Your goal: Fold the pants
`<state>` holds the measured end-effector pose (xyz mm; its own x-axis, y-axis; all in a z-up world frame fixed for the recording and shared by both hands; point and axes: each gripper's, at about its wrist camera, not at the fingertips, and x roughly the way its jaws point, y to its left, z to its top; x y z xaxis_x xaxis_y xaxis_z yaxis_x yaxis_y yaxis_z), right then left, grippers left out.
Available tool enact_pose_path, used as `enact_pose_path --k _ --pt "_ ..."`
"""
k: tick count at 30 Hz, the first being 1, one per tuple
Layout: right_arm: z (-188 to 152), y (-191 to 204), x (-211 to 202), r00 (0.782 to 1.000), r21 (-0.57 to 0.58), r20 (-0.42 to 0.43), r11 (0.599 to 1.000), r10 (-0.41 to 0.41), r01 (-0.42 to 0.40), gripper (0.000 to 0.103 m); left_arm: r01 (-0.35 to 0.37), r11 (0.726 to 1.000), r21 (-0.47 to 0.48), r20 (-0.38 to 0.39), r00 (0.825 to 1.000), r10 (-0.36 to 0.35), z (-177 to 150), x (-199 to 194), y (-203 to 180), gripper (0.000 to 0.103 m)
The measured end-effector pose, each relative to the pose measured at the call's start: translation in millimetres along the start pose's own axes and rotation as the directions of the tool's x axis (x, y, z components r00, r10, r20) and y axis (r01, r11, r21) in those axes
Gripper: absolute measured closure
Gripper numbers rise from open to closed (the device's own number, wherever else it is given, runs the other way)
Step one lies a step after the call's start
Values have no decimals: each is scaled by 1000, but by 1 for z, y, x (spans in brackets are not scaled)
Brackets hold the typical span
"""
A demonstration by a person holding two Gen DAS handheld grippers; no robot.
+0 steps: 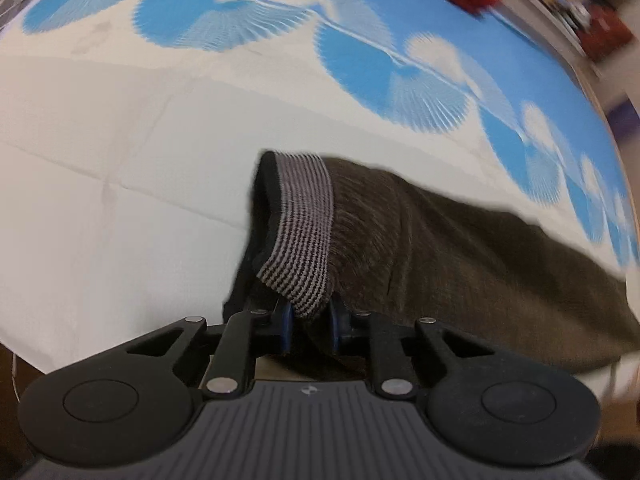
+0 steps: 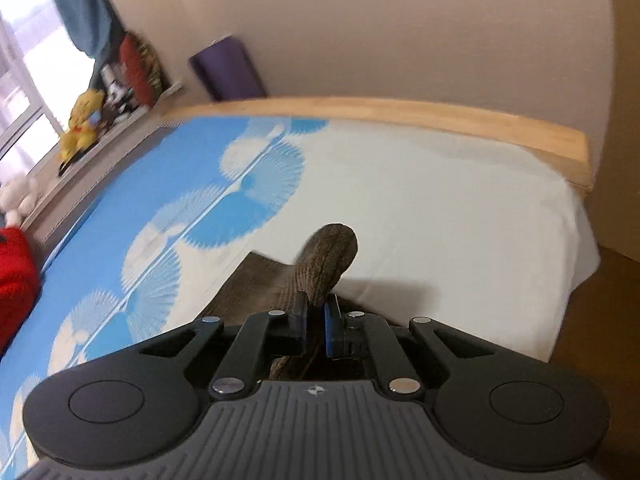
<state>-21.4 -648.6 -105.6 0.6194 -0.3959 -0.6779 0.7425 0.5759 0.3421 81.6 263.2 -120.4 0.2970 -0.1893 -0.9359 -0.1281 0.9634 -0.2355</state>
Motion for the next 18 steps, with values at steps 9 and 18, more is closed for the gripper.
enact_pose_path --k 9,18 --pt "-10 -18 35 948 -75 -174 963 -267 258 75 -163 987 -4 103 981 162 4 -8 10 62" --pt "-16 31 17 998 -194 -64 981 -7 -5 73 -131 971 201 181 979 94 14 37 -32 79"
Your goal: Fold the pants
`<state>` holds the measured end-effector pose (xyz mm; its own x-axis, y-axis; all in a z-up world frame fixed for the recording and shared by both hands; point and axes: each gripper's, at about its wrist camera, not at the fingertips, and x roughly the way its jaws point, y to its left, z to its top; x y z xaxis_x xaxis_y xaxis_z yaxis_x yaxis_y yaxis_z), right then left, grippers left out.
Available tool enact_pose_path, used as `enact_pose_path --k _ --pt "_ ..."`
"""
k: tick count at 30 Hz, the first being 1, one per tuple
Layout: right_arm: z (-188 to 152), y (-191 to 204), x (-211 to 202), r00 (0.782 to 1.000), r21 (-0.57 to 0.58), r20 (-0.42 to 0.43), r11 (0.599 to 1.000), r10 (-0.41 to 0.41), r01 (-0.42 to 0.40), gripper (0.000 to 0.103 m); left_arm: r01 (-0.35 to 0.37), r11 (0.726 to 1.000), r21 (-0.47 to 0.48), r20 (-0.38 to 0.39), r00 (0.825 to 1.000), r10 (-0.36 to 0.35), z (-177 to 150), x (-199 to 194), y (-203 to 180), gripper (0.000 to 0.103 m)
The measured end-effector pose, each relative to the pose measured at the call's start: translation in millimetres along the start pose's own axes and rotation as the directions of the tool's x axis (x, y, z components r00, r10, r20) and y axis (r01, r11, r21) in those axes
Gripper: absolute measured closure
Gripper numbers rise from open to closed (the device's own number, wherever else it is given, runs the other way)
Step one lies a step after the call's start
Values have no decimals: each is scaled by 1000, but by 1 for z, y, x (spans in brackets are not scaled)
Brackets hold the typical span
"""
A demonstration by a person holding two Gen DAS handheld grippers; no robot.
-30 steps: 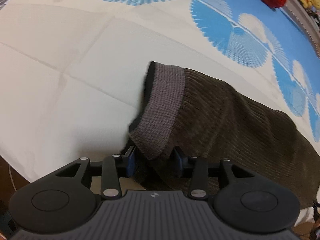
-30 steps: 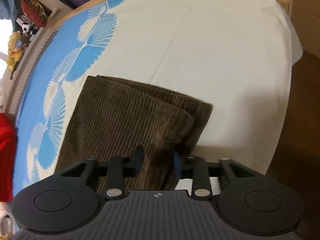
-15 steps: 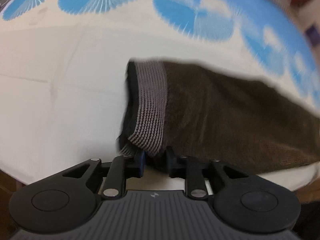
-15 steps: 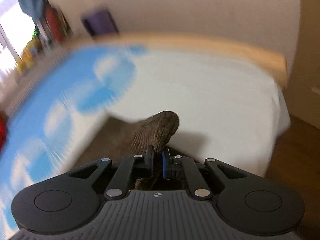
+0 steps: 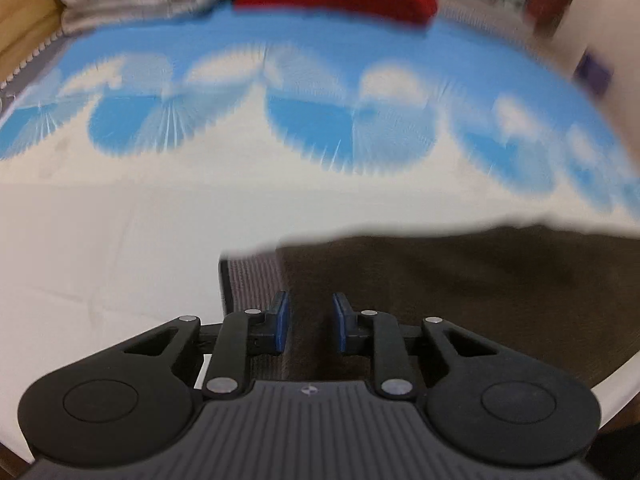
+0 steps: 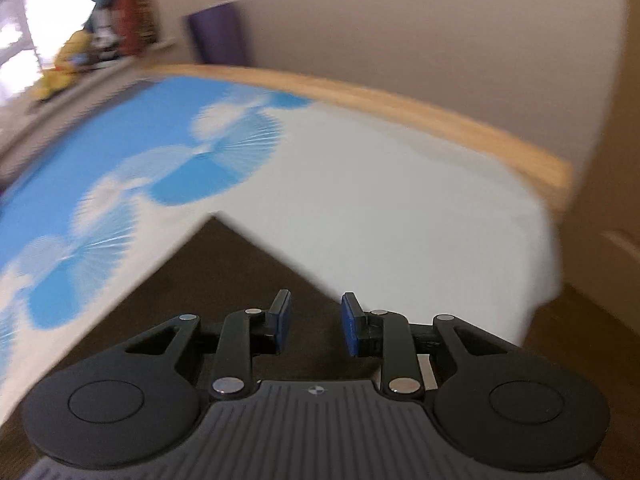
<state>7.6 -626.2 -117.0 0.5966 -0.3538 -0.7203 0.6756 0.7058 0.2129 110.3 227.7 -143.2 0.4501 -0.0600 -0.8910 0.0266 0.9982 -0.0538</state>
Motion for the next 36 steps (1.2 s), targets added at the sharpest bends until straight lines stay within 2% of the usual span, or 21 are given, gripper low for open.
enact_pose_path --k 1,2,4,6,8,10,11,12,13,14,15,16,18,20,22,25,28,31,32,34,36 --pt "-1 0 4 998 -4 -37 999 43 -44 71 -48 999 -18 -96 994 46 -4 21 6 87" --pt "-4 4 11 993 -15 -88 997 74 -76 69 -54 997 -55 -131 990 47 -6 33 12 88" --pt "-8 10 22 984 -38 -162 996 72 -79 66 -22 988 -151 -105 994 6 -3 28 23 90" --pt "-12 9 30 980 -46 -193 997 56 -66 66 -4 977 -213 -55 998 -8 -1 19 29 90" --pt "-14 4 32 976 -39 -211 997 55 -65 65 6 981 -192 39 999 1 7 8 23 89" --pt "-20 -4 27 976 -29 -213 998 47 -55 64 69 984 -162 107 993 -52 13 4 10 89" --pt "-22 -8 27 975 -22 -217 998 45 -51 64 88 985 -145 114 991 -71 17 6 3 89" --pt "-24 -10 30 973 -15 -224 999 45 -50 64 81 990 -119 107 992 -69 20 12 -3 88" --pt "-26 -13 33 970 -7 -238 999 41 -44 64 39 995 -92 76 997 -32 20 21 -8 87" --pt "-27 -14 36 969 -3 -246 999 39 -41 64 -46 997 -68 5 999 46 22 40 -9 96" --pt "-27 -15 34 969 -2 -243 999 38 -40 64 -94 994 -63 -48 995 91 20 49 -10 100" --pt "-26 -13 34 974 -9 -226 1000 26 -29 64 -119 991 -66 -62 991 115 20 52 -11 101" --pt "-27 -1 24 988 -64 -153 998 -2 -8 63 -145 988 -51 -41 989 143 25 47 -22 100" --pt "-26 15 14 993 -112 -99 991 57 -68 62 -155 988 -8 14 988 155 24 38 -33 98" --pt "-29 40 4 985 -160 -61 973 159 -167 62 -113 994 -5 62 992 113 27 31 -40 98" --pt "-41 89 -5 951 -296 -48 906 304 -304 62 -98 995 -8 39 994 99 28 40 -44 95" --pt "-64 147 -5 903 -445 -120 791 413 -420 63 -122 992 -3 -25 992 122 26 53 -39 92" --pt "-88 197 -4 866 -559 -173 678 469 -478 59 -110 994 -15 -31 994 109 27 55 -35 92" --pt "-96 212 -3 858 -586 -187 646 478 -488 56 -109 994 -12 -29 994 109 25 52 -35 92" --pt "-105 237 4 855 -632 -193 605 481 -484 54 -109 994 -7 -27 994 109 25 53 -36 92" --pt "-112 257 9 853 -657 -196 581 483 -480 54 -109 994 -3 -25 994 109 24 52 -36 92"
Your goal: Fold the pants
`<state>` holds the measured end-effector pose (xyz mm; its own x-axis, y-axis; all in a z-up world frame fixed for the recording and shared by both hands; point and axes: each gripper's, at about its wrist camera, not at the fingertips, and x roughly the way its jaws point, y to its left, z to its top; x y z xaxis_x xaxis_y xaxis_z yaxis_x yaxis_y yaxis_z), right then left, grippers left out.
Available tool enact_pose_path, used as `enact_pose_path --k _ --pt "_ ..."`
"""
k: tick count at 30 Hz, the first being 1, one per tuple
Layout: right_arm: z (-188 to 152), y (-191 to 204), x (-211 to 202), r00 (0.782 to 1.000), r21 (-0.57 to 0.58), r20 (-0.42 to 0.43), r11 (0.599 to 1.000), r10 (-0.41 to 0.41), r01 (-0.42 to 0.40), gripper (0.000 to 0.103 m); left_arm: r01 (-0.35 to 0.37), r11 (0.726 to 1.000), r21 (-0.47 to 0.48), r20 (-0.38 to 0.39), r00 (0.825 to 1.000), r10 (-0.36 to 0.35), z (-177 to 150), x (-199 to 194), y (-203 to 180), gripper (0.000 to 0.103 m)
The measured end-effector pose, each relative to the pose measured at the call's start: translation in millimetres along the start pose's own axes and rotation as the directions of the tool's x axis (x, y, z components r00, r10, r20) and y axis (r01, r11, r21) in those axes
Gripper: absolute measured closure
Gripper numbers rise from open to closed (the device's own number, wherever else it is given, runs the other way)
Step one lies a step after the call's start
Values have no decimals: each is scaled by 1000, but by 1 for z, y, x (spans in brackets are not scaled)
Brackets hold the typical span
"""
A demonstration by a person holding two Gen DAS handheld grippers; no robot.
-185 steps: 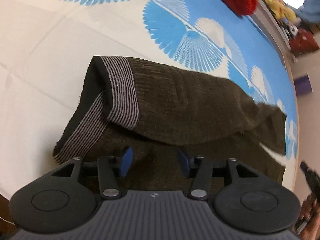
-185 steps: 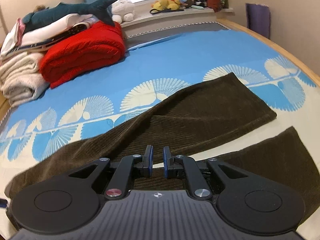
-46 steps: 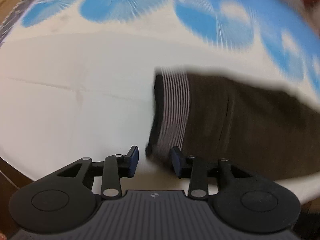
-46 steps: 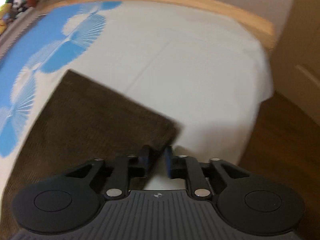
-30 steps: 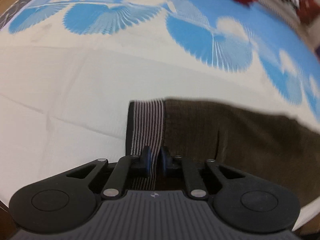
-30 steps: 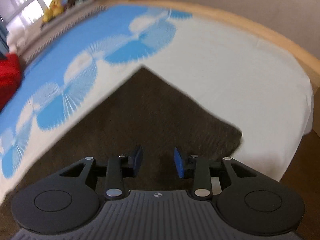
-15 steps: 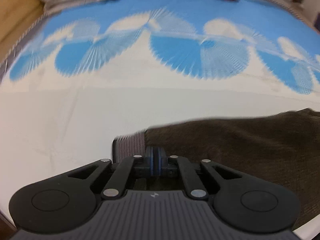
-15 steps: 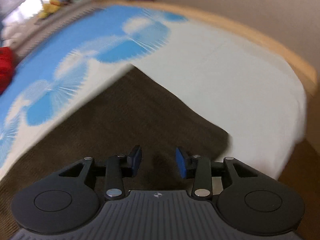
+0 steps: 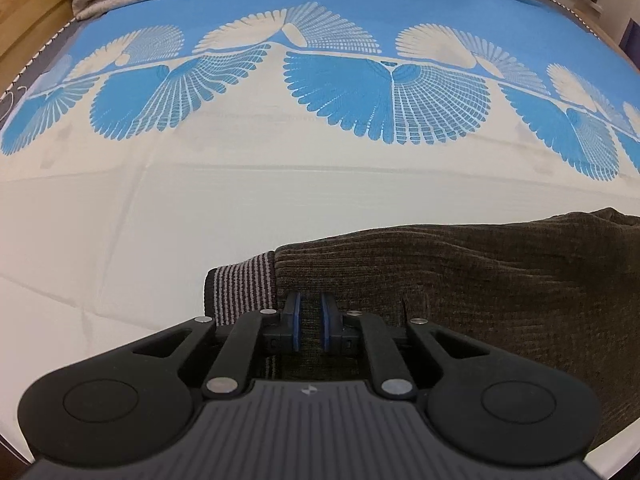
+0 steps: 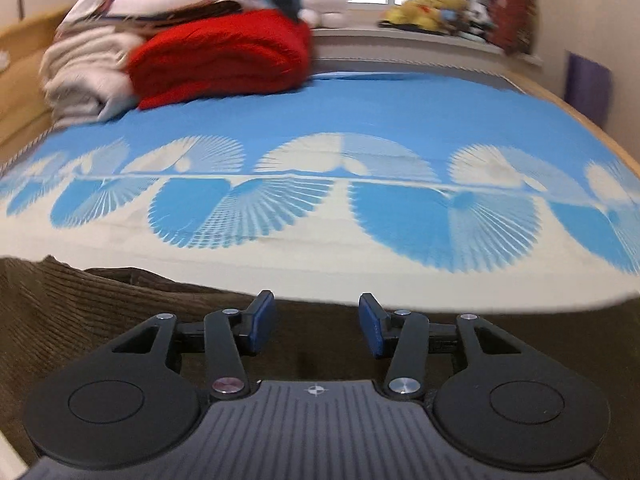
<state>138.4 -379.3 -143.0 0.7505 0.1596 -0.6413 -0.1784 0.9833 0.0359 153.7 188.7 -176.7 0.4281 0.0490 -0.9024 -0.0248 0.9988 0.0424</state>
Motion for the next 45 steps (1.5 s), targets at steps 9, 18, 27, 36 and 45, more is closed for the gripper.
enact_pose_path --k 9,18,27,36,45 --pt "-9 20 52 997 -184 -83 983 11 -26 49 8 1000 1 -5 1000 -8 1 4 1 92" --pt "-13 24 61 999 -285 -48 958 8 -21 37 3 1000 9 -6 1000 -3 1 6 -1 92" --pt "-10 29 54 997 -365 -34 927 75 -82 101 15 1000 4 -3 1000 -15 0 6 2 92" --pt "-10 40 66 997 -363 -17 929 -80 69 101 42 998 -46 5 999 -42 2 -1 7 90" --pt "10 83 10 979 -261 132 959 153 -115 91 148 989 18 153 977 -149 11 -27 -22 90"
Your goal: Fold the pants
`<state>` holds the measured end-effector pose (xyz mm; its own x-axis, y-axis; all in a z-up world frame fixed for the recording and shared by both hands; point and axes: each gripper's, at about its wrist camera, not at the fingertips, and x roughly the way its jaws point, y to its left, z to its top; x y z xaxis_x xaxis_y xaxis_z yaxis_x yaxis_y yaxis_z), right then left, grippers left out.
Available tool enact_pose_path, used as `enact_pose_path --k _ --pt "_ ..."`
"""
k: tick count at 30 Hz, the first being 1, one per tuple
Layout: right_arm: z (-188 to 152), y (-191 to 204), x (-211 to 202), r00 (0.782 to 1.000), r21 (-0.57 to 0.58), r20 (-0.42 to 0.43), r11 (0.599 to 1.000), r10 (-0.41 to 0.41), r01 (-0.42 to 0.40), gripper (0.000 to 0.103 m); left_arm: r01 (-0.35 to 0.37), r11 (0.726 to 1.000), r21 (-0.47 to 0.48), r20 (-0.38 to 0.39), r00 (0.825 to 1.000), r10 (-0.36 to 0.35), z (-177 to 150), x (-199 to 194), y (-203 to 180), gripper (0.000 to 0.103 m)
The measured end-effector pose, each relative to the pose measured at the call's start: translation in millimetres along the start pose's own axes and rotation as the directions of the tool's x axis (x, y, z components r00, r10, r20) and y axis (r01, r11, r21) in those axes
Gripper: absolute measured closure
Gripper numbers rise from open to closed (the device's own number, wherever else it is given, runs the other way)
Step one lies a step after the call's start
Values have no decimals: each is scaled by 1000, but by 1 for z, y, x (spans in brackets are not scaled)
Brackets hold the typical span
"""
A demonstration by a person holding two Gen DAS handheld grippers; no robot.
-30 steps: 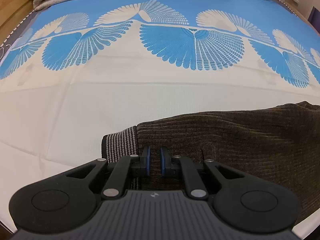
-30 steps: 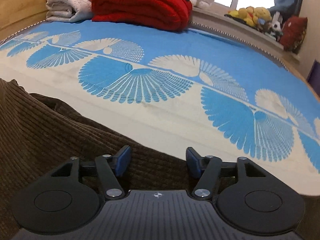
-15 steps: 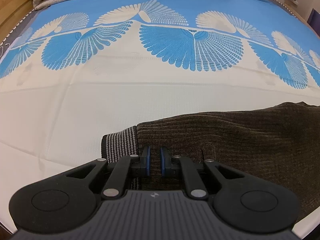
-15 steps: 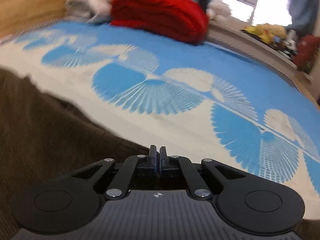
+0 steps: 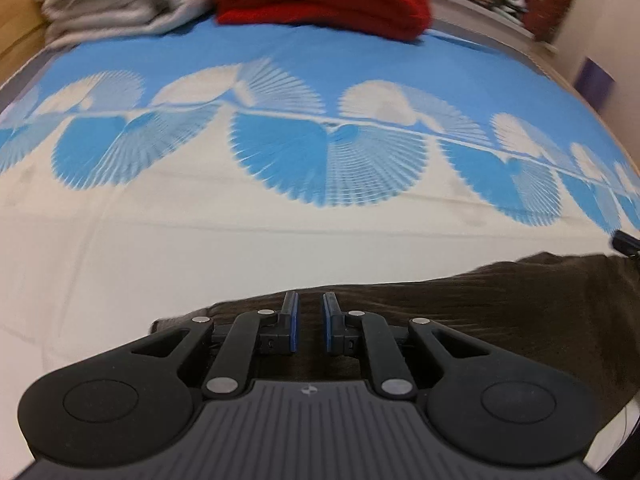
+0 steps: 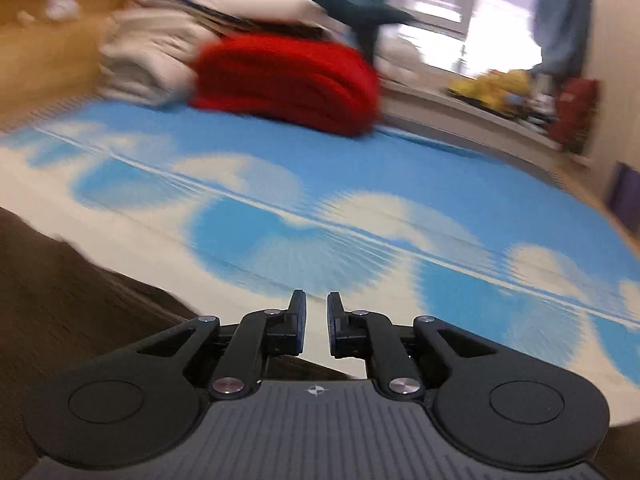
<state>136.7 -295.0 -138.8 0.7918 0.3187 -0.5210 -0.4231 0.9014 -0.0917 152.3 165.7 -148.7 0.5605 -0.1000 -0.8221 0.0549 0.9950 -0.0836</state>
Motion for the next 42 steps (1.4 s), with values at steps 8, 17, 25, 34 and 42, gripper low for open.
enact_pose_path --k 8,17,25,34,42 --pt "-3 132 48 974 -219 -90 949 210 -225 92 -74 994 -80 -34 997 72 -3 8 21 90" --pt "6 106 86 976 63 -212 998 41 -28 98 -118 987 -107 -99 989 108 -10 6 39 91" --pt "-21 -29 2 928 369 -357 896 -109 247 91 -181 982 -47 -152 973 172 -12 10 28 90" --pt "-140 -191 -182 823 679 -439 466 -361 567 80 86 989 -119 -85 992 -97 -22 -34 -72 76" --pt "-209 -229 -250 766 783 -471 191 -439 591 100 60 984 169 -228 973 -20 -84 -1 -172 66"
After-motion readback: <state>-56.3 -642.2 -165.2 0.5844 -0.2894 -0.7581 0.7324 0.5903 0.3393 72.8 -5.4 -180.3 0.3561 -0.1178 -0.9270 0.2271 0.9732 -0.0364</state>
